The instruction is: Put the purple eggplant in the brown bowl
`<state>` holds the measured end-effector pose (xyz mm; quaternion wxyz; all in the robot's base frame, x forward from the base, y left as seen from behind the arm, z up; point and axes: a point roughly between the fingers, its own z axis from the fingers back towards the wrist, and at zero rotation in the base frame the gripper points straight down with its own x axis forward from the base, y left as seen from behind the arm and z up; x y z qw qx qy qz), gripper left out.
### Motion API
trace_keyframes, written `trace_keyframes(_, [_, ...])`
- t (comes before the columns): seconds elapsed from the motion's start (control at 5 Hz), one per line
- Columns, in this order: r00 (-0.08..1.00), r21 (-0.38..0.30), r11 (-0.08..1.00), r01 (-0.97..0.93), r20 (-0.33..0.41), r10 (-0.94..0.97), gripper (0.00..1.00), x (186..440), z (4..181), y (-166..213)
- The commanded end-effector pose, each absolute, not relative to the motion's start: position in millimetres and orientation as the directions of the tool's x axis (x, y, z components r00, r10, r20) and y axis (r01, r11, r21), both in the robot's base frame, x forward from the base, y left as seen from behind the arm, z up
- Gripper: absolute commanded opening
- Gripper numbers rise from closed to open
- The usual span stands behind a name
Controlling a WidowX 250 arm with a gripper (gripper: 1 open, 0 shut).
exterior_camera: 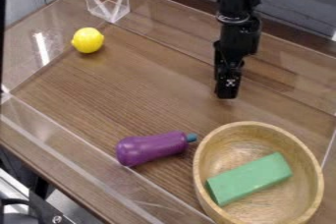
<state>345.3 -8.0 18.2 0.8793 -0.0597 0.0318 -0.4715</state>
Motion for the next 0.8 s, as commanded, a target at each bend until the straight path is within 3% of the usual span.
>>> trace_keyframes(0.0, [0.576,-0.123,0.570,0.812,0.015,-0.817,1.00,344.5,30.1,-0.5])
trace_keyframes(0.6, [0.517,-0.144,0.512,0.847,-0.002,-0.856,1.00,321.6,43.8,20.3])
